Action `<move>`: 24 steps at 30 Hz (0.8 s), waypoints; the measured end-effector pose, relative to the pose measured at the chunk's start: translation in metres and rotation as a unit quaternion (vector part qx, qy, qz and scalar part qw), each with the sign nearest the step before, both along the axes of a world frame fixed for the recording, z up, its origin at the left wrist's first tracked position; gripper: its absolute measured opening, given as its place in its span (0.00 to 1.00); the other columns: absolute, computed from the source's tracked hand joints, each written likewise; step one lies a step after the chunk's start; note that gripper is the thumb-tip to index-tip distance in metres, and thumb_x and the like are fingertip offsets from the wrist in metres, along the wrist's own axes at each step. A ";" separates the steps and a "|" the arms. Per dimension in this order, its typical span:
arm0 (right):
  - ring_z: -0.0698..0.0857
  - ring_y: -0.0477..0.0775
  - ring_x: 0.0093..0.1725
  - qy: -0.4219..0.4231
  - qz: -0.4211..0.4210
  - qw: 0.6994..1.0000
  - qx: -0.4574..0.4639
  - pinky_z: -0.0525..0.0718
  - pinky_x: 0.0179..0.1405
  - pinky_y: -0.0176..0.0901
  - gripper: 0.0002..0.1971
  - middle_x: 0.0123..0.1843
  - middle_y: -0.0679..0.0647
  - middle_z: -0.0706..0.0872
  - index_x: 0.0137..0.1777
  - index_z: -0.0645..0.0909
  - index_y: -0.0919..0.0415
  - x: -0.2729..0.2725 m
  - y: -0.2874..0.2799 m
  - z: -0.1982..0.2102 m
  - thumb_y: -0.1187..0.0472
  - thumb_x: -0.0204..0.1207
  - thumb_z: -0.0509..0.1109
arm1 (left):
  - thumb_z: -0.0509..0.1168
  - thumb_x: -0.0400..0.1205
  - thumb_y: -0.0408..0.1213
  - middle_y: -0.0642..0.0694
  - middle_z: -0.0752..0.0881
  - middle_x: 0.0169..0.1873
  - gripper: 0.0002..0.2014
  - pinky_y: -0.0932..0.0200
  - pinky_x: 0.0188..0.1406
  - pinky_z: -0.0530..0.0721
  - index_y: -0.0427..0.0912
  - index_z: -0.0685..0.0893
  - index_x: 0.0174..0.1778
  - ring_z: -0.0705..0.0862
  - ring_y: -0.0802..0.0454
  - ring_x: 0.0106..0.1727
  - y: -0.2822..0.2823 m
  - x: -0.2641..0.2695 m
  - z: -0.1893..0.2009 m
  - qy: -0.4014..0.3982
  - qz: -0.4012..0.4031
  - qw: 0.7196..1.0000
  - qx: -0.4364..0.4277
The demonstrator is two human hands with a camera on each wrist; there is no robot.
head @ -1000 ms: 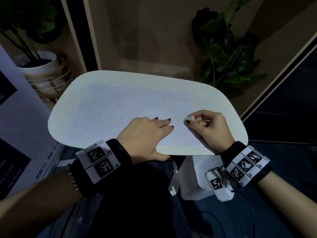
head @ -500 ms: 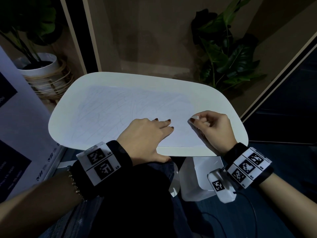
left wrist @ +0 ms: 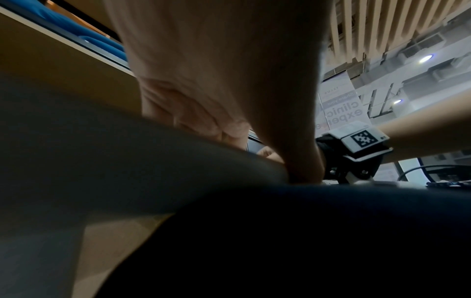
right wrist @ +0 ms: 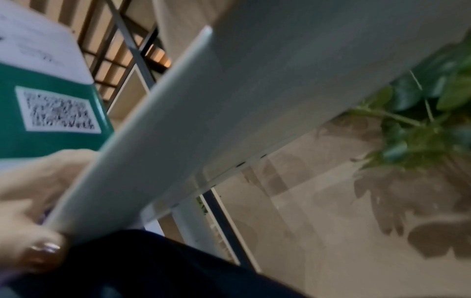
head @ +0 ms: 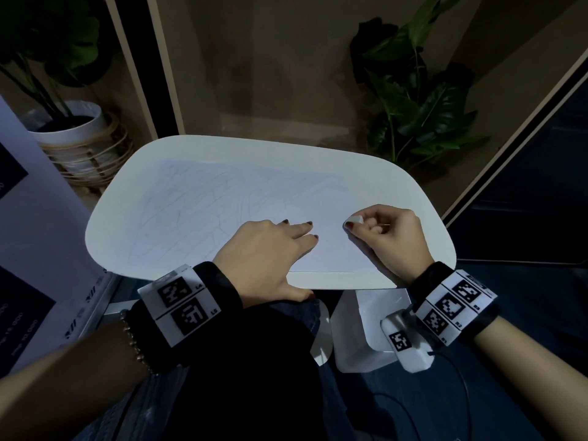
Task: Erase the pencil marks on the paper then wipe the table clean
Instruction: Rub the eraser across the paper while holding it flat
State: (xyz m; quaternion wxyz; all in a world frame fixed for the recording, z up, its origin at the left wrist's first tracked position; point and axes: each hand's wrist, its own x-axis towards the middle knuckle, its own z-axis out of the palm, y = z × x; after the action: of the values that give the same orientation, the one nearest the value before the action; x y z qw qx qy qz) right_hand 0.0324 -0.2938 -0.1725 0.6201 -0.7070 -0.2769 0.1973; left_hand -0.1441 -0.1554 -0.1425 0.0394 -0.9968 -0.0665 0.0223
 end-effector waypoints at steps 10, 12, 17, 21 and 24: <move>0.71 0.53 0.20 -0.010 -0.028 0.999 0.019 0.90 0.53 0.55 0.03 0.22 0.57 0.73 0.42 0.84 0.76 -0.002 0.003 0.000 0.76 0.75 0.74 | 0.59 0.77 0.69 0.59 0.55 0.85 0.37 0.56 0.52 0.77 0.56 0.64 0.81 0.76 0.48 0.74 -0.002 0.002 0.002 0.014 0.001 1.000 0.002; 0.70 0.52 0.21 0.009 0.005 0.999 0.033 0.89 0.55 0.52 0.03 0.23 0.57 0.72 0.44 0.84 0.78 -0.002 0.002 0.001 0.76 0.76 0.73 | 0.59 0.77 0.68 0.59 0.56 0.85 0.37 0.57 0.51 0.76 0.56 0.65 0.80 0.76 0.47 0.74 -0.002 0.002 0.002 0.016 0.002 1.000 -0.001; 0.74 0.52 0.26 0.019 0.013 1.000 0.019 0.90 0.54 0.53 0.03 0.26 0.58 0.73 0.45 0.87 0.76 0.001 0.004 -0.001 0.74 0.74 0.77 | 0.61 0.76 0.68 0.59 0.57 0.85 0.36 0.57 0.45 0.70 0.55 0.67 0.79 0.77 0.47 0.72 -0.002 0.004 0.004 0.026 0.010 1.000 -0.006; 0.71 0.50 0.21 0.024 0.020 0.999 0.042 0.89 0.56 0.54 0.03 0.22 0.56 0.73 0.44 0.84 0.78 0.001 0.004 -0.001 0.76 0.75 0.75 | 0.60 0.76 0.68 0.59 0.58 0.84 0.36 0.58 0.45 0.70 0.56 0.68 0.78 0.79 0.47 0.71 -0.003 0.002 0.005 0.030 0.013 0.999 -0.004; 0.71 0.48 0.28 0.031 0.067 0.997 0.004 0.87 0.57 0.52 0.04 0.27 0.54 0.72 0.46 0.87 0.75 0.000 0.000 -0.001 0.73 0.74 0.77 | 0.60 0.76 0.69 0.59 0.58 0.84 0.36 0.57 0.46 0.73 0.56 0.68 0.78 0.79 0.47 0.70 -0.003 0.002 0.006 0.029 0.014 0.999 -0.006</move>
State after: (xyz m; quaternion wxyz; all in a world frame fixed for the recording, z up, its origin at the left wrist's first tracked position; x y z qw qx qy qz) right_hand 0.0323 -0.2935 -0.1734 0.6170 -0.6777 -0.3050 0.2588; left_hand -0.1423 -0.1585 -0.1366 0.0352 -0.9949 -0.0792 0.0519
